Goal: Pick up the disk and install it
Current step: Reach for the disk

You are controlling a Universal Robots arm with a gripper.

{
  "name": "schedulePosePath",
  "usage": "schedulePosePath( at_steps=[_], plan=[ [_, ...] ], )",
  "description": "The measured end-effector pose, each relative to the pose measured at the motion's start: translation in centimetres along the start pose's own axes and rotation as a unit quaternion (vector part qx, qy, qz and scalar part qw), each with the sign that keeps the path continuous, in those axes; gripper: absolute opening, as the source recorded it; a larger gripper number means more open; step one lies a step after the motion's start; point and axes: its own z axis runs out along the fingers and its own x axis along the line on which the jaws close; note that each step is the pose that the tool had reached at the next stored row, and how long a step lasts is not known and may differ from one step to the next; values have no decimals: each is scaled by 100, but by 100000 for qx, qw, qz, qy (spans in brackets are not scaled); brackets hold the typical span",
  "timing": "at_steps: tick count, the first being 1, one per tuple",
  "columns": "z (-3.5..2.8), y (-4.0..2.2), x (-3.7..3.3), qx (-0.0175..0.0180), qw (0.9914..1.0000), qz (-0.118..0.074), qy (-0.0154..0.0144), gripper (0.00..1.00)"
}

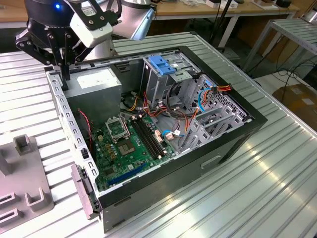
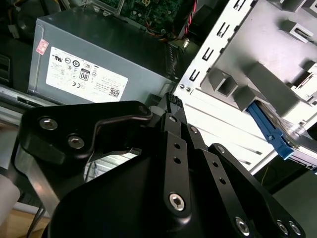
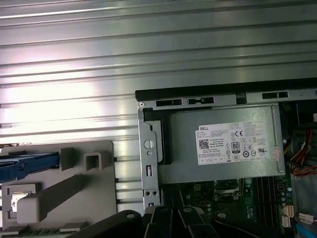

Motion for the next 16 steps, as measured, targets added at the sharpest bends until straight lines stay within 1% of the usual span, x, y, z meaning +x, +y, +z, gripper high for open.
schedulePosePath(
  at_steps=[2,4,6,9,16],
  plan=[
    [1,-2,27,10,100000,7,140,10],
    [5,-6,80,28,99999,15,395,10],
    [6,-9,122,44,99998,30,552,10],
    [12,-17,216,63,99996,41,840,10],
    [20,-28,353,107,99990,64,1408,10]
  ],
)
